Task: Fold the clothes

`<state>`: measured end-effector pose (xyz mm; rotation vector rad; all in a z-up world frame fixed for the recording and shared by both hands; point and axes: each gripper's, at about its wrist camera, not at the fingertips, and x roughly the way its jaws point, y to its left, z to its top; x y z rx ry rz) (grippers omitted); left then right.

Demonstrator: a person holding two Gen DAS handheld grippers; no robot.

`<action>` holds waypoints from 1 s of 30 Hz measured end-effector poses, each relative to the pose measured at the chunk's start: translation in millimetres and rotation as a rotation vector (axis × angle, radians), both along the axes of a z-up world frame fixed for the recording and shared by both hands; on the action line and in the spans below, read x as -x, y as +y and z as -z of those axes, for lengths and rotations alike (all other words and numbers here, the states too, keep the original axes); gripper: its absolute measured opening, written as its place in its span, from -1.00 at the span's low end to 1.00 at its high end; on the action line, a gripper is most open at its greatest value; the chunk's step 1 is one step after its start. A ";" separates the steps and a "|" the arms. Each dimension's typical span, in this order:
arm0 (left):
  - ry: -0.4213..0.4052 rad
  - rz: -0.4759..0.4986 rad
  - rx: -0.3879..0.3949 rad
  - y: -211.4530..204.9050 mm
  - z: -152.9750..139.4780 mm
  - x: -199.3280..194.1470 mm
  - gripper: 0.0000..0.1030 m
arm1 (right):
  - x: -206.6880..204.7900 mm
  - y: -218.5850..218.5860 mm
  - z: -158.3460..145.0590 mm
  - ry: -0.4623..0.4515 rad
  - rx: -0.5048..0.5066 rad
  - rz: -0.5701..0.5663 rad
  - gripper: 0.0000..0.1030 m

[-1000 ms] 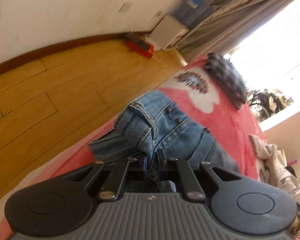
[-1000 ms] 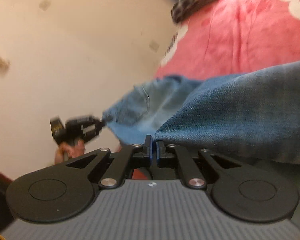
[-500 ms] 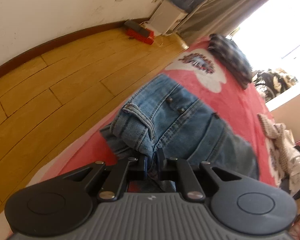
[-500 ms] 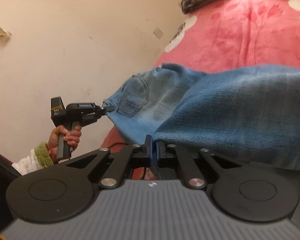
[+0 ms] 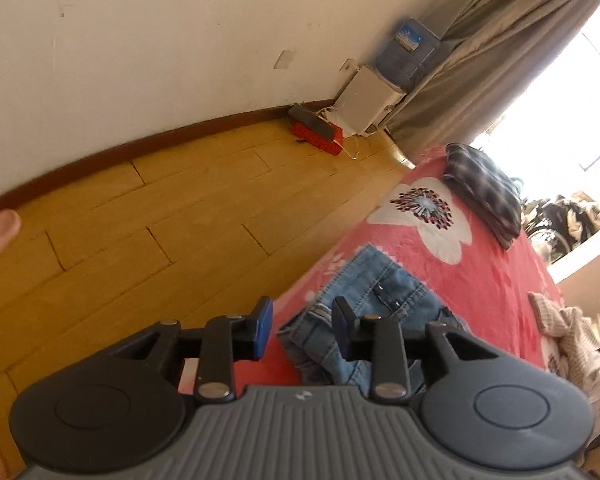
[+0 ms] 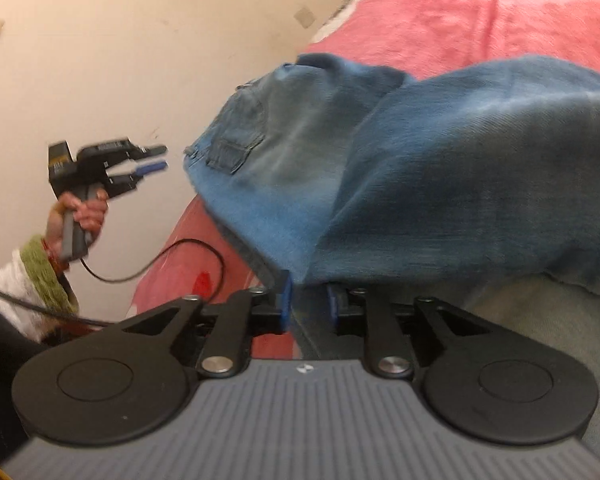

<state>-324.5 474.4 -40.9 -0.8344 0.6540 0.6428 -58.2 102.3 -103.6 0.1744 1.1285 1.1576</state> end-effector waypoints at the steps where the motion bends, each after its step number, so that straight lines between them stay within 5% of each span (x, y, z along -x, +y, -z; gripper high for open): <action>1: 0.008 0.016 0.018 -0.6 1.8 -2.7 -0.22 | 3.7 0.2 -2.6 -0.032 0.002 -0.027 -0.53; 6: 0.063 0.047 0.031 -14.3 13.2 -21.4 -0.16 | 24.2 -4.0 -18.6 -0.222 0.035 -0.119 -0.52; 10: 0.088 0.183 -0.126 -50.5 4.9 -33.8 -0.16 | 46.0 -5.7 -36.5 -0.462 0.097 -0.200 -0.52; 16: 0.204 0.753 -0.590 -168.2 -8.6 -65.0 -0.10 | 70.4 0.8 -54.4 -0.784 0.153 -0.356 -0.53; 22: 0.285 1.227 -0.855 -256.9 33.8 -79.2 -0.16 | 88.3 15.0 -35.9 -1.045 0.286 -0.585 -0.54; 26: 0.330 1.310 -0.956 -265.8 53.9 -74.6 -0.19 | 92.1 21.3 -17.1 -1.169 0.372 -0.634 -0.48; 30: 0.339 1.337 -0.988 -263.4 55.8 -66.6 -0.20 | 95.7 21.7 0.1 -1.284 0.459 -0.713 -0.13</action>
